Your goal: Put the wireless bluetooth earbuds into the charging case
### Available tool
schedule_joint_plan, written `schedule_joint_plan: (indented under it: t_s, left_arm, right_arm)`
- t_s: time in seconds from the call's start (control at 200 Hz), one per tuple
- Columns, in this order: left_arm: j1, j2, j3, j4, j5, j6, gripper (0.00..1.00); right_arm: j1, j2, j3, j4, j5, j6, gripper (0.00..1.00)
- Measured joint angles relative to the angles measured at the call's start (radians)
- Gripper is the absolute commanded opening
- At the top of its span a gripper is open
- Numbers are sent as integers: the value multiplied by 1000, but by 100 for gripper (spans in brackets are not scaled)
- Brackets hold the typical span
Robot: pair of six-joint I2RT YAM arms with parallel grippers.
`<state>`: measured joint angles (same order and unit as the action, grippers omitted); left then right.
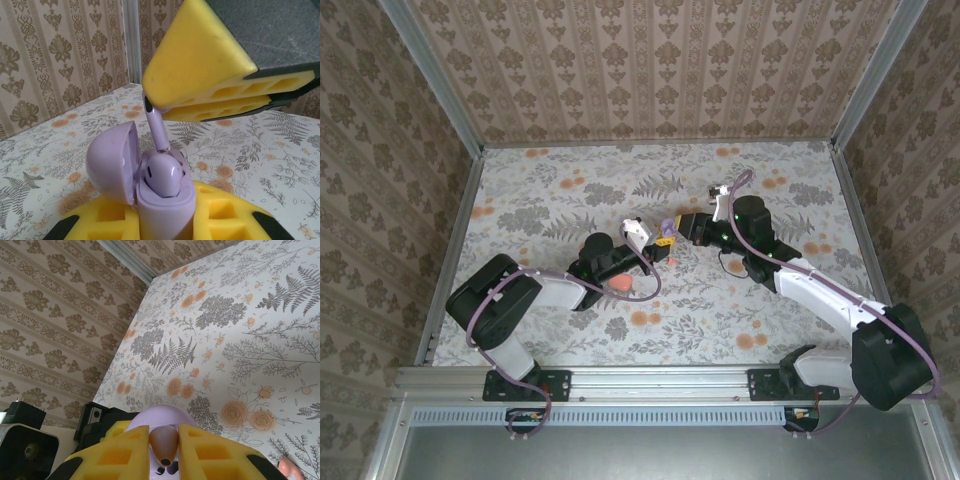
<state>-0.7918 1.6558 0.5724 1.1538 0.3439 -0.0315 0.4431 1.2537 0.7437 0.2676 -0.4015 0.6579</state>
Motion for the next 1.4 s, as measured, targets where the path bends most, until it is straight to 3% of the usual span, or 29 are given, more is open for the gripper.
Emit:
schedule_joint_plan:
  t_s: [1.4]
  left_arm:
    - [1,-18,6,5,-3,-3,12]
  right_arm:
    - [7,-34,-1,-43,13,-82,18]
